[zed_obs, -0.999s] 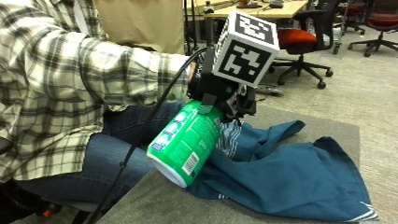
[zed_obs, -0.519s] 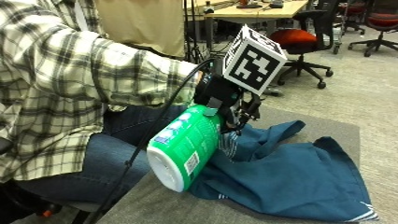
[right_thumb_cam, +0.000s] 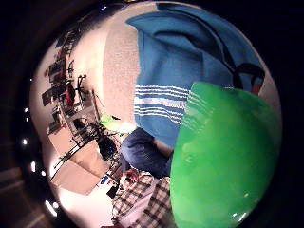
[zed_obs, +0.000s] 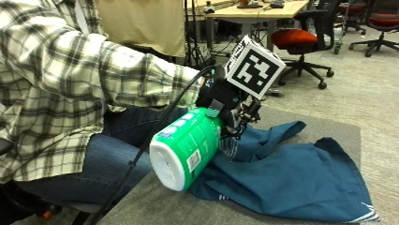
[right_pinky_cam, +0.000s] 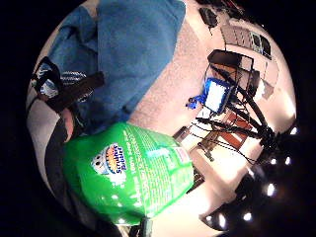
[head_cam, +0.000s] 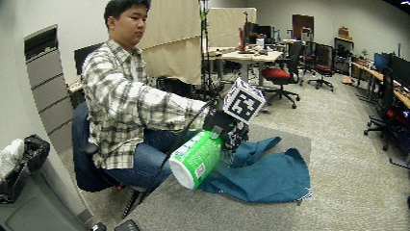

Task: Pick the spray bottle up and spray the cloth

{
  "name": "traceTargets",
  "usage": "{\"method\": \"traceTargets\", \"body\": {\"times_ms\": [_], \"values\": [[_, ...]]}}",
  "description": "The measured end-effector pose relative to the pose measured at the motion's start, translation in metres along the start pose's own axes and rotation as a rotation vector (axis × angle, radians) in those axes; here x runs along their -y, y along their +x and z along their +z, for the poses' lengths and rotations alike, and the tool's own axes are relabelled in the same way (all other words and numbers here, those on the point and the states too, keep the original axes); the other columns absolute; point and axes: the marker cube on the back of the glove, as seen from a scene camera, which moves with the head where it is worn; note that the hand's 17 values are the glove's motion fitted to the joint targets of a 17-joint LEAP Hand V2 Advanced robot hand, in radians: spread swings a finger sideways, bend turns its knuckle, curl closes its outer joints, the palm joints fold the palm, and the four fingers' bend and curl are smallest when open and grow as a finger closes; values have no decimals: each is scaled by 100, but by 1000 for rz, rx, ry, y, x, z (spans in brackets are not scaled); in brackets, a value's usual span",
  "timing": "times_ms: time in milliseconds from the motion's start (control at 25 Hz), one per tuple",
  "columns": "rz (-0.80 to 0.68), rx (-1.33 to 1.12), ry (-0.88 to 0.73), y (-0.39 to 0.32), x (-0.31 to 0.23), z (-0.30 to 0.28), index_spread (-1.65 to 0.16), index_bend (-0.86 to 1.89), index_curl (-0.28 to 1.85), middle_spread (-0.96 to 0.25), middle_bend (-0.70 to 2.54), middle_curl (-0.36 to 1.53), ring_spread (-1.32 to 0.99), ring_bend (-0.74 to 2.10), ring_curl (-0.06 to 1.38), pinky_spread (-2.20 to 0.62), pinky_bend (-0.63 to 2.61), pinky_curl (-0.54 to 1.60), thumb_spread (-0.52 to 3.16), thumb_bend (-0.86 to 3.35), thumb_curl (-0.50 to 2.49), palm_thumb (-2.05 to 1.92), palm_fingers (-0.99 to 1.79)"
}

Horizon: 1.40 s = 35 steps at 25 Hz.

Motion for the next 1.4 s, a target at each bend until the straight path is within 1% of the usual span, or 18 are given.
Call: {"method": "traceTargets", "body": {"times_ms": [440, 639, 959, 1199, 1399], "values": [[-13, -50, -27, -5, 0, 7, -18, 32, 56, -10, 58, 51, -20, 57, 48, -17, 41, 40, 9, -3, 81, 106, 133], [-12, 0, -9, -9, 0, 3, -18, 32, 56, -10, 57, 51, -20, 56, 48, -17, 41, 40, 9, -3, 81, 106, 133], [-122, 231, 164, -12, -15, -28, -18, 32, 56, -10, 58, 51, -20, 57, 48, -16, 41, 40, 9, -3, 81, 106, 133], [-219, 443, 323, -10, -28, -53, -18, 32, 56, -10, 58, 50, -20, 57, 48, -16, 41, 40, 9, -3, 81, 106, 133], [-303, 584, 420, -15, -39, -71, -18, 32, 56, -10, 58, 50, -20, 57, 48, -16, 41, 40, 9, -3, 81, 106, 133]]}}
